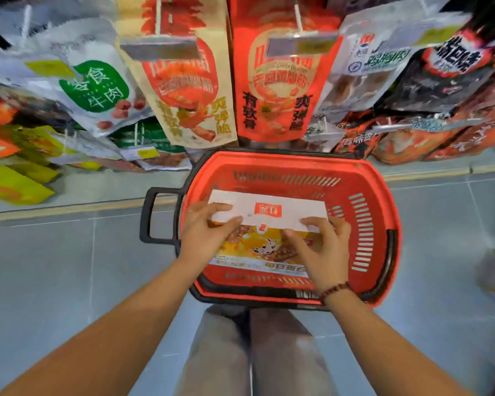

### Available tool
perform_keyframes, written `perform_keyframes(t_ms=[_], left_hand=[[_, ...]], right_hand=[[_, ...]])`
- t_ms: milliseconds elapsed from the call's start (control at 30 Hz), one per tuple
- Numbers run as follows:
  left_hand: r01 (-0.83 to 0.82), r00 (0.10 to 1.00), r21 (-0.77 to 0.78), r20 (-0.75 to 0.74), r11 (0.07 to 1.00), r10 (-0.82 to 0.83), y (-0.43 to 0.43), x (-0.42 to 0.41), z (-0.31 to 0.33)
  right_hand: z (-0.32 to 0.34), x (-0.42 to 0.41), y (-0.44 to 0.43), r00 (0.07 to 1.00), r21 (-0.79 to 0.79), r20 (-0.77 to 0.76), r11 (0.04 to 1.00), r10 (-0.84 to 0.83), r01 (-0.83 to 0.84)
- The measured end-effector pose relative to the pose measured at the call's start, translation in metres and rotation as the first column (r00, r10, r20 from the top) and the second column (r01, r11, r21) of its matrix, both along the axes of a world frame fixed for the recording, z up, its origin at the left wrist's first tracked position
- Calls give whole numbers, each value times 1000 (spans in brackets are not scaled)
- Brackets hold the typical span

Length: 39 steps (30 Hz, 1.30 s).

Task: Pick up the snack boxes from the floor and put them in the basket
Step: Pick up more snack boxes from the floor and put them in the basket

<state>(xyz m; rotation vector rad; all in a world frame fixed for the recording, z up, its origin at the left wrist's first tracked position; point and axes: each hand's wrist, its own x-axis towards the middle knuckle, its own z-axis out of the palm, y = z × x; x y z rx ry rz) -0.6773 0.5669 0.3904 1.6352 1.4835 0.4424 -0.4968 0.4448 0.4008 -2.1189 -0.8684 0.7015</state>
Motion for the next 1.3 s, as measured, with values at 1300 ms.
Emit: perform_keyframes(t_ms=[1300], left_hand=[[124,890,-317,-384,940,-246,-41,8,-303]], right_hand=[[-303,-8,3,924,-677,-96,657,370,-333]])
